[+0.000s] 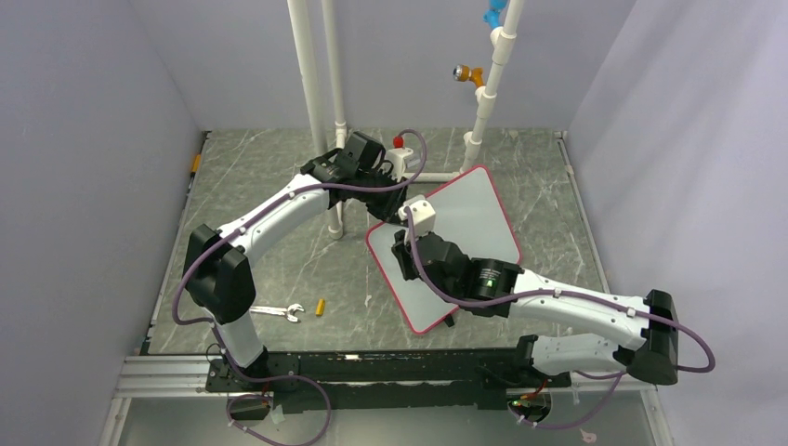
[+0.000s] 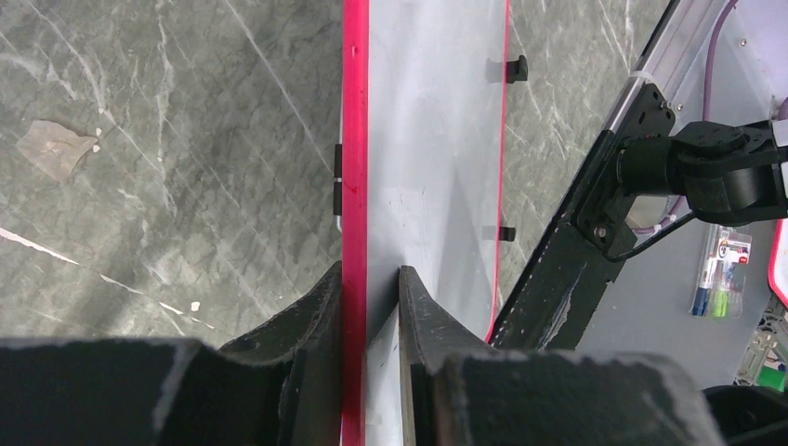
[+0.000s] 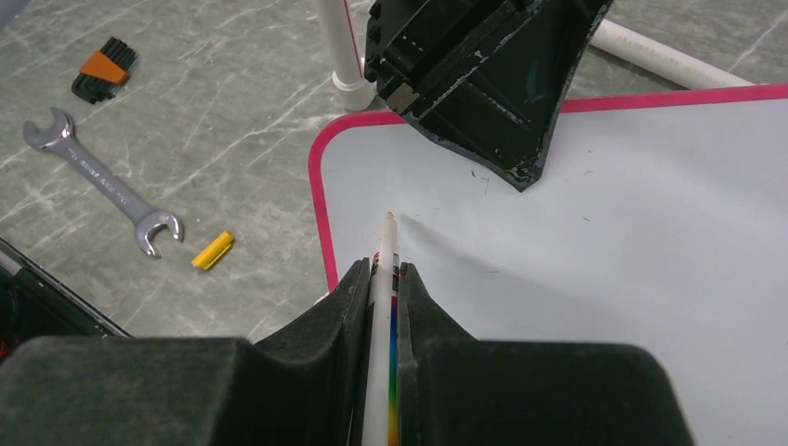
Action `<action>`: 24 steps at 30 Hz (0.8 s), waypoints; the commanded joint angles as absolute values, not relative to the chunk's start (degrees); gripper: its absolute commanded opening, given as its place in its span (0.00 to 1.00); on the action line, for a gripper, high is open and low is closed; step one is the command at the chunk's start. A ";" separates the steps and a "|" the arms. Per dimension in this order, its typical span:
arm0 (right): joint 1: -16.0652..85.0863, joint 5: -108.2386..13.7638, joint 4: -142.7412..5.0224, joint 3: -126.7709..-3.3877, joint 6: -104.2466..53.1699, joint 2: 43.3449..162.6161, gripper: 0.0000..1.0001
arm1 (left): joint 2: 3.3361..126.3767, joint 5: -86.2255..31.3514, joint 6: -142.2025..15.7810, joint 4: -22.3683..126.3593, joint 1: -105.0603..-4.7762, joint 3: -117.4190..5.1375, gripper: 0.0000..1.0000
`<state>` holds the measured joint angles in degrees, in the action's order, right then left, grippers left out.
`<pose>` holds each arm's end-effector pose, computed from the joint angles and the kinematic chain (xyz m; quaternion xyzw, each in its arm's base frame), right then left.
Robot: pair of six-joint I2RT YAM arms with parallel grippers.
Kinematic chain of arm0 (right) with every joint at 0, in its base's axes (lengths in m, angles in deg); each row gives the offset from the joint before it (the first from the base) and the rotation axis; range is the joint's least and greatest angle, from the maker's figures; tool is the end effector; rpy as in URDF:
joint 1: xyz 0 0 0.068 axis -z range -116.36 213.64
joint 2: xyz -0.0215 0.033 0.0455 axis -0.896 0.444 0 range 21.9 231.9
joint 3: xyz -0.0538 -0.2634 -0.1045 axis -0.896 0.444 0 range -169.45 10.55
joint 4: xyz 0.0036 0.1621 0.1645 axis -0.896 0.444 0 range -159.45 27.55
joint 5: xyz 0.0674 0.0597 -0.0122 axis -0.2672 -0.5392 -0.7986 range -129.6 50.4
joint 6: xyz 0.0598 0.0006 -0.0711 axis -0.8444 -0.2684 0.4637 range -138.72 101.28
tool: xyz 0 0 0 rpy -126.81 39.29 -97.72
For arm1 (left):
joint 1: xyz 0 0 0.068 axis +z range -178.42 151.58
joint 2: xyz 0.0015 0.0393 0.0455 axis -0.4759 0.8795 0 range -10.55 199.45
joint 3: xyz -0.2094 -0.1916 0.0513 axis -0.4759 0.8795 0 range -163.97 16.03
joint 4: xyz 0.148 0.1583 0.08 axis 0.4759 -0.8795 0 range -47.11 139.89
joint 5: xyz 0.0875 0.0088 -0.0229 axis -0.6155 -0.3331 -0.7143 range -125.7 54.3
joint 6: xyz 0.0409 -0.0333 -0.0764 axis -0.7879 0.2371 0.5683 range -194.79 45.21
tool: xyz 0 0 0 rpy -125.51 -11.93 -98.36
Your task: Write a sentence on the whiteboard
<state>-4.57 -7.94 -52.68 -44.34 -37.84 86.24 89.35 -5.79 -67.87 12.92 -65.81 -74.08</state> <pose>0.1328 0.2140 0.3262 -0.2083 0.8029 0.1834 0.5276 0.2827 -0.2687 0.3058 0.3277 0.8416 -0.3564 0.2392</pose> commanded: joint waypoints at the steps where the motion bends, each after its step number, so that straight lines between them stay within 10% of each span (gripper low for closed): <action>1: -4.86 -6.49 -56.15 -44.46 -38.26 87.38 0.00 | 86.68 -9.16 -69.12 15.91 -66.27 -73.47 0.00; 24: -4.76 -11.89 -56.82 -41.22 -39.59 88.81 0.00 | 86.57 -9.33 -69.34 15.66 -66.26 -73.52 0.00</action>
<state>-4.57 -10.03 -55.63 -42.68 -38.34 89.06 89.33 -6.11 -68.05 13.31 -65.67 -73.60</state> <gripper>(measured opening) 0.130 0.253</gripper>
